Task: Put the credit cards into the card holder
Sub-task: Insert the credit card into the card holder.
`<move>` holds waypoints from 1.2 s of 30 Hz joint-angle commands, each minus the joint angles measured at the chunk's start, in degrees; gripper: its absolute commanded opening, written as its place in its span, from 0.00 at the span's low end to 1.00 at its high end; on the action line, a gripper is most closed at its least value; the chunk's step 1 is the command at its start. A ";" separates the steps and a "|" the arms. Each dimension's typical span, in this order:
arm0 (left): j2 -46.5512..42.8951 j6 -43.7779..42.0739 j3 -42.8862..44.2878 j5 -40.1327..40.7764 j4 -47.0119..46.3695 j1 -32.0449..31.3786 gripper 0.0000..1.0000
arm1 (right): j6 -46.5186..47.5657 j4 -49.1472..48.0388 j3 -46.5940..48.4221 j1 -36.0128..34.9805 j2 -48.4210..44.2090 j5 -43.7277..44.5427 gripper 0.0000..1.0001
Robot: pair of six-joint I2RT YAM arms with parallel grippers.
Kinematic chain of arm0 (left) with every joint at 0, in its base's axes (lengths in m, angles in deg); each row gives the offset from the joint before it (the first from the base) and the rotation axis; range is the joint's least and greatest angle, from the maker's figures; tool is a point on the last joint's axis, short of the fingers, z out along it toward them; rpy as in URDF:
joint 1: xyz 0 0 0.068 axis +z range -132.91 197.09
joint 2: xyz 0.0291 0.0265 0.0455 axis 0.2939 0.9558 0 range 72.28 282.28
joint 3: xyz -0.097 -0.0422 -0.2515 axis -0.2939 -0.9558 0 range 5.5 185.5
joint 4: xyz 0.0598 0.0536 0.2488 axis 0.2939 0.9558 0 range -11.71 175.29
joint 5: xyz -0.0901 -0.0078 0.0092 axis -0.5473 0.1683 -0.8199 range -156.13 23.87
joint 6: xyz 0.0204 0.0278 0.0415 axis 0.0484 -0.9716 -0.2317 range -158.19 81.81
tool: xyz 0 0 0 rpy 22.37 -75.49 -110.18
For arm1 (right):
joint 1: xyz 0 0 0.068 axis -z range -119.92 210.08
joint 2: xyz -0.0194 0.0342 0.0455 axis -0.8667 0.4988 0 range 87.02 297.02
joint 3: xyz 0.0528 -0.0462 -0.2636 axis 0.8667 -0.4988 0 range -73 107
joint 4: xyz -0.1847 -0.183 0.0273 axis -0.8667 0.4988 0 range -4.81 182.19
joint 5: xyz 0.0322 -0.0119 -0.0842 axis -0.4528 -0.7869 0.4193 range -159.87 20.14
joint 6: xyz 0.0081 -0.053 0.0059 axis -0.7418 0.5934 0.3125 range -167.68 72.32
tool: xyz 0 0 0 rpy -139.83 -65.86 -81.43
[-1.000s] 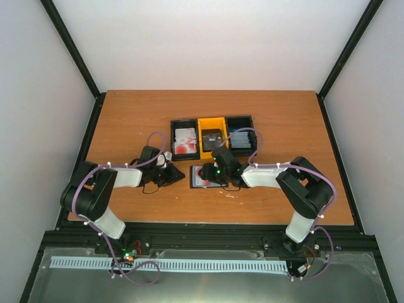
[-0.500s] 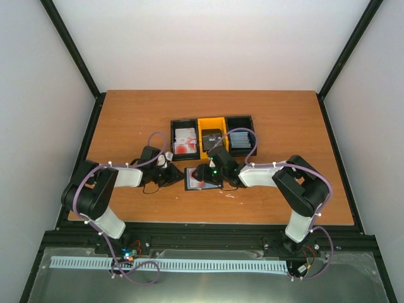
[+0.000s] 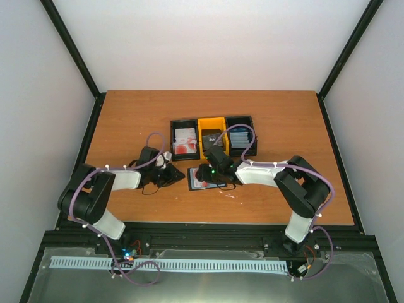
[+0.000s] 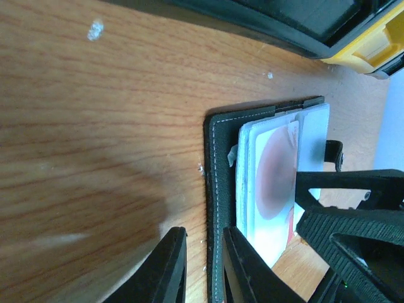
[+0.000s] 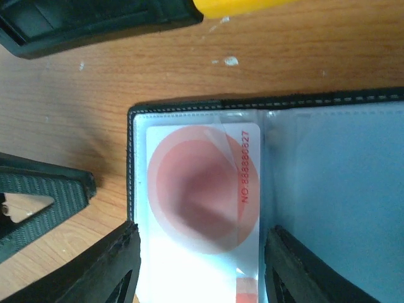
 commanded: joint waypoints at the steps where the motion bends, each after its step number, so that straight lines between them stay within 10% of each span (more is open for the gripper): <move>1: -1.35 0.54 -0.31 0.66 0.11 -0.51 0.18 | 1.56 7.45 2.62 -1.88 0.27 5.10 0.53; 20: 5.16 1.92 3.13 -0.57 -1.89 -4.91 0.15 | 1.87 8.07 7.22 -3.54 3.93 -1.30 0.44; 30: -4.09 1.80 6.00 17.19 10.53 -4.90 0.16 | 6.00 12.62 6.62 -1.43 -4.82 8.45 0.48; 36: -14.98 0.33 7.79 26.91 14.09 -4.58 0.23 | 24.81 16.02 14.77 2.50 -7.45 -1.05 0.48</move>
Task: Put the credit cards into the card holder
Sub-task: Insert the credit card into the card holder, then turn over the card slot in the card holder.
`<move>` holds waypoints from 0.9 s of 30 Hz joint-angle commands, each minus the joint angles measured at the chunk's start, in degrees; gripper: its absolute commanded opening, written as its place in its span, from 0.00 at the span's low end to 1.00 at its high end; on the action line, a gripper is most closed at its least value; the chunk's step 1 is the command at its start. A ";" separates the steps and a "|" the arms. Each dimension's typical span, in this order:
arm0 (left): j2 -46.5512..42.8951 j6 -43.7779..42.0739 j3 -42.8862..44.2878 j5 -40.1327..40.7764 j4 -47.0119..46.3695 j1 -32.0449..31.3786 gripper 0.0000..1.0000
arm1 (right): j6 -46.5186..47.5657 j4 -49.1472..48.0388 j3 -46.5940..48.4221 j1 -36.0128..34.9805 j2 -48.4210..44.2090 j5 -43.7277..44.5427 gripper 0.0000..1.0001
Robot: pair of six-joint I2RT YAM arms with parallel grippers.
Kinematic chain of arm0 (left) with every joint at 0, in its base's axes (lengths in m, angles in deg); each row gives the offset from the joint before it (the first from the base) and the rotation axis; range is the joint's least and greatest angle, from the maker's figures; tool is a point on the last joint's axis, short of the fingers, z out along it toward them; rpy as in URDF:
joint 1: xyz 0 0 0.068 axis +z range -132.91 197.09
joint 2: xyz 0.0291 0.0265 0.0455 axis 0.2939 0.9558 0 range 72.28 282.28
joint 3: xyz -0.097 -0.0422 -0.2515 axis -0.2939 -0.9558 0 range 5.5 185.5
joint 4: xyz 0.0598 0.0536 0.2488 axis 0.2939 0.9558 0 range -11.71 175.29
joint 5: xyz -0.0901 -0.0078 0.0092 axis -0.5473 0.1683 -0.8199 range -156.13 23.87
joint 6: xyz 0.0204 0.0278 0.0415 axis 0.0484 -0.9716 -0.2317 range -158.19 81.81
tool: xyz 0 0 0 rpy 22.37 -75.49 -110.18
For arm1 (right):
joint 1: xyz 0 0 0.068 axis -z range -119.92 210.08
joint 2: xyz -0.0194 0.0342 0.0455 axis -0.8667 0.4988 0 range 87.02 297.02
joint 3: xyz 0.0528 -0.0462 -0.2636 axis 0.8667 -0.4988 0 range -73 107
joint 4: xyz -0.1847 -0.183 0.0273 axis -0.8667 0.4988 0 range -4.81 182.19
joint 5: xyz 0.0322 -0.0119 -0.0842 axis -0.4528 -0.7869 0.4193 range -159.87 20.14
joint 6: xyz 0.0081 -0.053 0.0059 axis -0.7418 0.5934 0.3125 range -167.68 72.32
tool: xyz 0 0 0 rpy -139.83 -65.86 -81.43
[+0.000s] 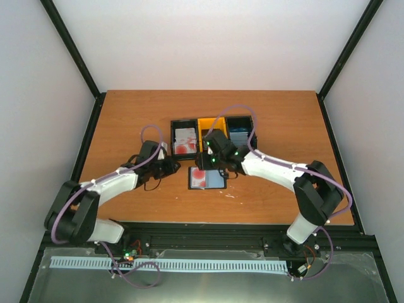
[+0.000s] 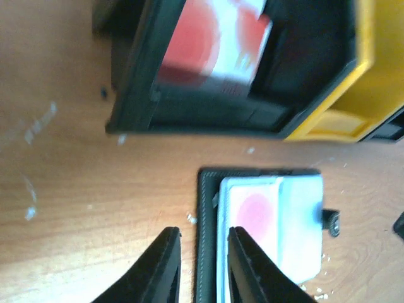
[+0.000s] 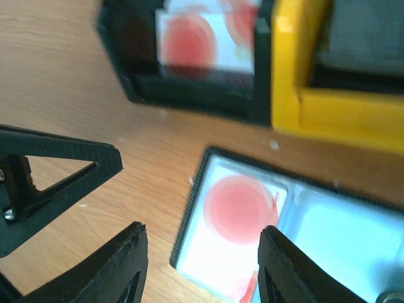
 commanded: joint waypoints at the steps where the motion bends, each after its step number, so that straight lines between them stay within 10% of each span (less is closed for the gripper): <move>1: -8.10 -1.55 3.96 11.10 4.55 0.18 0.25 | 15.98 4.20 7.77 2.74 -0.86 -5.15 0.48; 12: -21.05 -4.94 3.70 6.97 8.51 9.73 0.49 | 35.91 14.18 27.51 8.90 8.35 -15.38 0.47; 27: -16.13 -0.52 -2.63 -17.70 -0.98 23.11 0.71 | 46.04 24.14 50.65 8.55 27.55 -16.68 0.40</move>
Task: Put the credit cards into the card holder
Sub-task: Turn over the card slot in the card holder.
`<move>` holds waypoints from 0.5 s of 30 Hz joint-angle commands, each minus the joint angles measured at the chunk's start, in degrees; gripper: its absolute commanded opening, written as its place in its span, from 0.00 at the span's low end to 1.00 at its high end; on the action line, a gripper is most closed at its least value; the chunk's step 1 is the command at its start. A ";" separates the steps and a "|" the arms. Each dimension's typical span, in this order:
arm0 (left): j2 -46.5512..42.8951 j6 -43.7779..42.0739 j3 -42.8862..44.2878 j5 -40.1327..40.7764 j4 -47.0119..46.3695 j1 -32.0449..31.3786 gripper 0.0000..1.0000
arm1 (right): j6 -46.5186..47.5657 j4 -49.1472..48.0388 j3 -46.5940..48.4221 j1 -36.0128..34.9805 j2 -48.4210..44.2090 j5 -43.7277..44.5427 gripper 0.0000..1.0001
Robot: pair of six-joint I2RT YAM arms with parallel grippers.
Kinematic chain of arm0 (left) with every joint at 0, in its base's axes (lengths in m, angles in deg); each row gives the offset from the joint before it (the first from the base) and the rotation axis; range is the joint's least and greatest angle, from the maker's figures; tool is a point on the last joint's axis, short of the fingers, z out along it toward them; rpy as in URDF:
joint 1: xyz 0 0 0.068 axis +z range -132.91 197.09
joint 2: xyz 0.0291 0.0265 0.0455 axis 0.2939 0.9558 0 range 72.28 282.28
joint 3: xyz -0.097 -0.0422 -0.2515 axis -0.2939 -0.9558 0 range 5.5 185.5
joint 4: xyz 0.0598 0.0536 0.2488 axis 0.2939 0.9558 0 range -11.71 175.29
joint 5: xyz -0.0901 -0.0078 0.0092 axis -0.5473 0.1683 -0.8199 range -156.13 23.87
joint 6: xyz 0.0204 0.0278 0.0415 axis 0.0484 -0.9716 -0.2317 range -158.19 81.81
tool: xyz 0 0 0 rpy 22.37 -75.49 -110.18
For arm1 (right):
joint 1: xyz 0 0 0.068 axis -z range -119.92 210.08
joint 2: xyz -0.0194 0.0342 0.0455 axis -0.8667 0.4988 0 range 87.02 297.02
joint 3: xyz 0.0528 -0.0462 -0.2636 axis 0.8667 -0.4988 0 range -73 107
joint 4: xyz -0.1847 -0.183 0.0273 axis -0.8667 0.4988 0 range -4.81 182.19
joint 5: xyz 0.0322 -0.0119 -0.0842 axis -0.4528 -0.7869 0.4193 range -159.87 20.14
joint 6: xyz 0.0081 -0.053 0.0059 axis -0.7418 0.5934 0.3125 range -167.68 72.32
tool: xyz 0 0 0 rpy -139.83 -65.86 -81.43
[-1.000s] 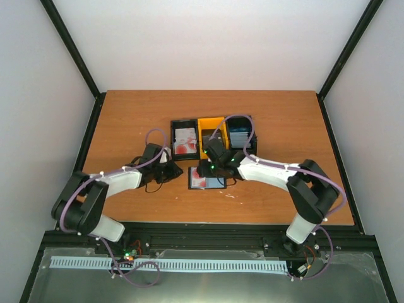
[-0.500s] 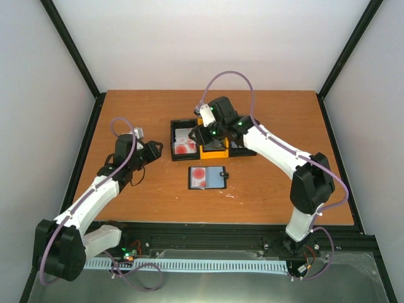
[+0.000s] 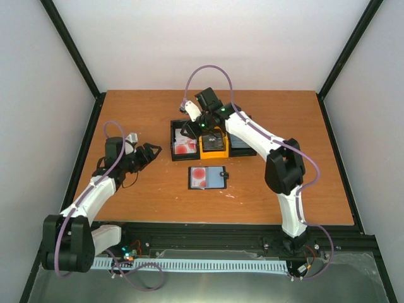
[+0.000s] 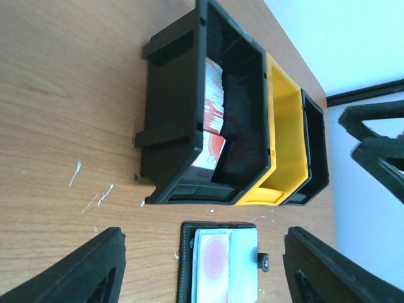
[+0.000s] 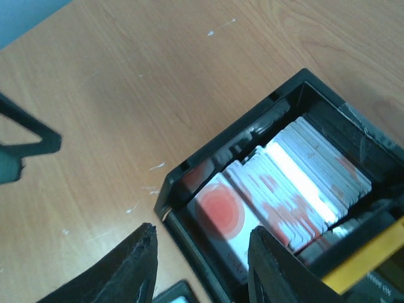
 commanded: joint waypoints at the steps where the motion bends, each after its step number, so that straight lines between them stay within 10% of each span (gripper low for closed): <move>1: 2.08 0.94 -0.80 -7.24 -2.53 2.83 0.73 | 3.36 4.60 8.07 -0.30 6.92 1.75 0.40; 8: 5.25 -1.68 -1.06 -8.23 -2.32 2.89 0.75 | -3.26 2.54 8.32 -0.32 7.79 6.49 0.37; 15: 7.27 -4.89 -1.60 -9.44 -4.31 -1.02 0.71 | -29.08 -15.45 -23.63 -1.20 -14.04 14.19 0.41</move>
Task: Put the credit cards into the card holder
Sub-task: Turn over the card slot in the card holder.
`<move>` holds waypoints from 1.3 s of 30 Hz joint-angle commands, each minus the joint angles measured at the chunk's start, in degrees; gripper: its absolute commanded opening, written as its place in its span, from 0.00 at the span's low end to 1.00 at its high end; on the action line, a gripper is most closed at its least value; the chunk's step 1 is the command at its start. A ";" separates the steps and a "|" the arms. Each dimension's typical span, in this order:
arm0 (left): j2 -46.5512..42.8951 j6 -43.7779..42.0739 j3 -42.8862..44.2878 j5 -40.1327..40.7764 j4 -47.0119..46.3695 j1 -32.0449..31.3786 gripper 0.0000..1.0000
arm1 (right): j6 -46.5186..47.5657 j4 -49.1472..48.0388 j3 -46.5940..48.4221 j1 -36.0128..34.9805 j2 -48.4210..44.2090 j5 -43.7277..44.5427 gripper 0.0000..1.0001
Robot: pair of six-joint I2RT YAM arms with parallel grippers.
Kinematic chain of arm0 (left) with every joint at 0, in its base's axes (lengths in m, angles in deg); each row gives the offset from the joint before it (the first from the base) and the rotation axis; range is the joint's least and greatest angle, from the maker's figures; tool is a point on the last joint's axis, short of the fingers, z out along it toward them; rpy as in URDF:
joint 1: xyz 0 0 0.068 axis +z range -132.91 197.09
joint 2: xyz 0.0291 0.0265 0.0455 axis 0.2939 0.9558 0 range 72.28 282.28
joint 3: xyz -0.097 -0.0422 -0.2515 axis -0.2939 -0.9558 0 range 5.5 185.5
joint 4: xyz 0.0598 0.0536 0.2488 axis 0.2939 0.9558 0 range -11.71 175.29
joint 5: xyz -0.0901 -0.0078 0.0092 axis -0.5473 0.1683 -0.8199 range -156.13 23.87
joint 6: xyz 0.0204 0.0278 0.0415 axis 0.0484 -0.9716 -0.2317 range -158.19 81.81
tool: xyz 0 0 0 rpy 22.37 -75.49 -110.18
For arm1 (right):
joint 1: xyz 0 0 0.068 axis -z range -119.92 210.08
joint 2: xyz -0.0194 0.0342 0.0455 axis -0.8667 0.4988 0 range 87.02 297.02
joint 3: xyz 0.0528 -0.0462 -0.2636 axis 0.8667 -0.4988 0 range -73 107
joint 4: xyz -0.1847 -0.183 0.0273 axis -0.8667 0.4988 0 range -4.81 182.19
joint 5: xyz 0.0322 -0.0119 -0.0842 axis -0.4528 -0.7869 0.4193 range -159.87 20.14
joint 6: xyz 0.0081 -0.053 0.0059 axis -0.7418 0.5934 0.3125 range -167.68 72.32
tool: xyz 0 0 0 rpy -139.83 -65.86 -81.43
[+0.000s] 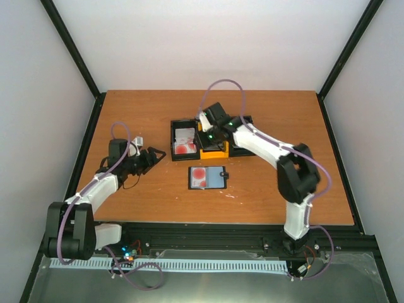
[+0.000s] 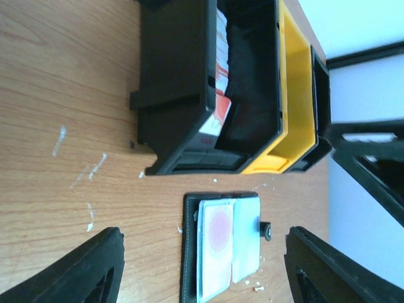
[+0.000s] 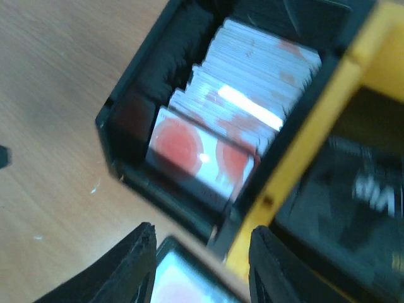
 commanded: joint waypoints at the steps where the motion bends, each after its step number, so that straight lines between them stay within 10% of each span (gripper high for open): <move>1: 1.99 -3.19 -0.09 -1.22 -2.67 -3.93 0.70 | -19.16 -10.64 -15.81 -1.28 -13.72 4.22 0.40; 10: 10.62 -2.01 0.08 -2.42 -7.53 -9.70 0.61 | -39.15 -15.80 -40.27 -4.01 -23.56 4.55 0.36; 39: 19.39 -2.03 1.88 -5.79 -9.97 -10.46 0.55 | -39.57 -9.77 -39.70 -4.28 -20.43 16.54 0.42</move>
